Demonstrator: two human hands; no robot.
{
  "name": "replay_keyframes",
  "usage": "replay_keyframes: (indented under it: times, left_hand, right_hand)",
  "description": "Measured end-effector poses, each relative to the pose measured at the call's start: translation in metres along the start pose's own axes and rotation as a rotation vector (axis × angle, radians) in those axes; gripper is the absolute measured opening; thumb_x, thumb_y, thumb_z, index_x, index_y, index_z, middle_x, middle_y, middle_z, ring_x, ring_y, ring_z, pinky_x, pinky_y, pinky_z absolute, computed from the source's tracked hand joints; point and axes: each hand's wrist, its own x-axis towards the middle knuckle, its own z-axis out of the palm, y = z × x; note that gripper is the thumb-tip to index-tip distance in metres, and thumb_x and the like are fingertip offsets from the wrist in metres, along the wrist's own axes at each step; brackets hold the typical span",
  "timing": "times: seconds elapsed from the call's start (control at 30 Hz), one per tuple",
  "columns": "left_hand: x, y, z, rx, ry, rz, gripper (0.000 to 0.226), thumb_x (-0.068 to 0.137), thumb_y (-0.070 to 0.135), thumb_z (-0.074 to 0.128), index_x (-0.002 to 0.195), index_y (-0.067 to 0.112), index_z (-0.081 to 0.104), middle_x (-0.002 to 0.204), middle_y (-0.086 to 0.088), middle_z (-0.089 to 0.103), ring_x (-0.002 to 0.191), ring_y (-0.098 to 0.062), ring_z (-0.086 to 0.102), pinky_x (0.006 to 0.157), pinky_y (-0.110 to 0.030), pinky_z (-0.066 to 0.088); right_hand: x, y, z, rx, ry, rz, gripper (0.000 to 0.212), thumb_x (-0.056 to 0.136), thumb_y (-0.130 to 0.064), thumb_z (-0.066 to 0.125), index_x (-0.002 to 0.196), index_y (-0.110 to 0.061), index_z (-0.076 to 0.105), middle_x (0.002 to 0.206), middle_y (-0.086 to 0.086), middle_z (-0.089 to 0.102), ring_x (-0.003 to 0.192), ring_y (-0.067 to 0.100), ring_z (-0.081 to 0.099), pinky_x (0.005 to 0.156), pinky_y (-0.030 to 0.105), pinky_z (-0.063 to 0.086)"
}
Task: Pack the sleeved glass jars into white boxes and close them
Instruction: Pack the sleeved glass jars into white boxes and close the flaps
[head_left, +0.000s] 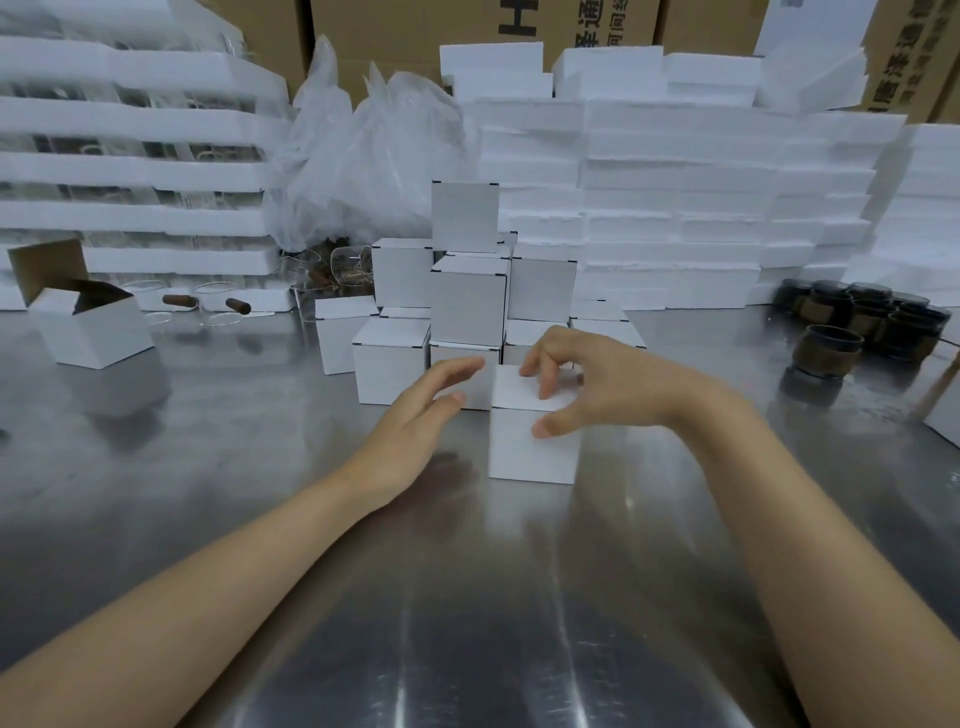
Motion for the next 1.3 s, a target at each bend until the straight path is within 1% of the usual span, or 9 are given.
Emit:
replay_keyframes:
  times: [0.17,0.33,0.53,0.6,0.67,0.77,0.87,1.03,1.3]
  left_hand:
    - [0.004,-0.006,-0.004,-0.045,0.146,-0.1,0.03,0.1,0.009,0.041,0.123,0.021,0.056,0.127,0.011,0.058,0.124,0.0,0.048,0.113,-0.037,0.032]
    - [0.008,-0.01,-0.004,0.009,0.175,-0.198,0.031,0.096,0.003,0.044,0.111,0.023,0.061,0.122,0.008,0.061,0.12,-0.004,0.051,0.11,-0.029,0.036]
    - [0.012,-0.014,-0.01,-0.028,0.373,-0.214,0.034,0.092,-0.003,0.044,0.096,0.023,0.065,0.105,0.006,0.066,0.097,-0.004,0.059,0.085,-0.011,0.044]
    - [0.013,-0.015,-0.014,0.01,0.461,-0.199,0.029,0.091,-0.002,0.047,0.091,0.021,0.065,0.101,0.001,0.067,0.093,-0.01,0.06,0.086,-0.018,0.045]
    - [0.014,-0.017,-0.024,0.143,0.5,-0.144,0.024,0.09,-0.002,0.05,0.09,0.017,0.064,0.1,-0.003,0.067,0.086,-0.009,0.06,0.081,-0.013,0.044]
    - [0.014,-0.023,-0.052,0.427,0.489,-0.073,0.013,0.091,0.005,0.053,0.094,0.011,0.064,0.098,-0.006,0.065,0.078,-0.01,0.056,0.075,-0.019,0.045]
    - [0.013,-0.032,-0.086,0.856,0.443,-0.073,0.012,0.091,0.013,0.051,0.096,0.007,0.061,0.1,-0.009,0.059,0.092,-0.025,0.054,0.076,-0.039,0.044]
    - [0.004,-0.038,-0.14,0.981,0.554,-0.256,0.021,0.09,0.004,0.047,0.109,0.004,0.055,0.115,-0.016,0.051,0.104,-0.031,0.051,0.077,-0.041,0.043]
    - [-0.014,-0.084,-0.238,1.023,0.719,-0.376,0.026,0.09,-0.001,0.048,0.116,-0.003,0.054,0.121,-0.02,0.046,0.111,-0.037,0.048,0.09,-0.042,0.041]
  right_hand:
    - [-0.039,0.018,-0.053,-0.247,-0.127,0.396,0.026,0.067,-0.018,0.083,0.077,-0.026,0.061,0.115,-0.008,0.052,0.096,0.013,0.057,0.087,0.029,0.043]
    - [-0.048,0.045,-0.066,-0.34,0.073,0.631,0.025,0.073,-0.005,0.079,0.082,-0.02,0.061,0.108,0.002,0.047,0.097,0.026,0.052,0.076,0.029,0.039]
    - [-0.025,0.056,-0.048,-0.446,0.276,0.549,0.021,0.083,0.004,0.054,0.087,-0.016,0.059,0.109,0.008,0.052,0.107,0.032,0.05,0.079,0.031,0.035]
    - [-0.013,0.039,-0.033,-0.566,0.493,0.435,0.028,0.078,0.006,0.049,0.085,-0.02,0.058,0.105,0.005,0.054,0.105,0.032,0.049,0.09,0.042,0.036]
    - [0.003,0.007,0.001,-0.277,0.776,0.158,0.033,0.065,0.011,0.043,0.071,-0.019,0.056,0.08,0.0,0.057,0.082,0.026,0.056,0.079,0.039,0.044]
    - [0.021,-0.05,0.08,0.251,0.583,-0.098,0.04,0.057,0.013,0.036,0.051,-0.025,0.048,0.048,-0.009,0.048,0.049,0.004,0.044,0.048,0.018,0.035]
    - [0.047,-0.088,0.147,0.326,0.308,-0.204,0.047,0.057,0.015,0.038,0.046,-0.03,0.044,0.043,-0.014,0.047,0.05,0.0,0.047,0.053,0.013,0.033]
    - [0.128,-0.157,0.196,0.766,0.488,-0.059,0.045,0.061,0.018,0.039,0.046,-0.024,0.046,0.045,-0.011,0.049,0.055,0.014,0.048,0.058,0.027,0.037]
    - [0.212,-0.174,0.235,0.153,0.439,-0.232,0.024,0.076,0.001,0.047,0.065,-0.019,0.051,0.069,0.009,0.061,0.07,0.033,0.054,0.057,0.035,0.037]
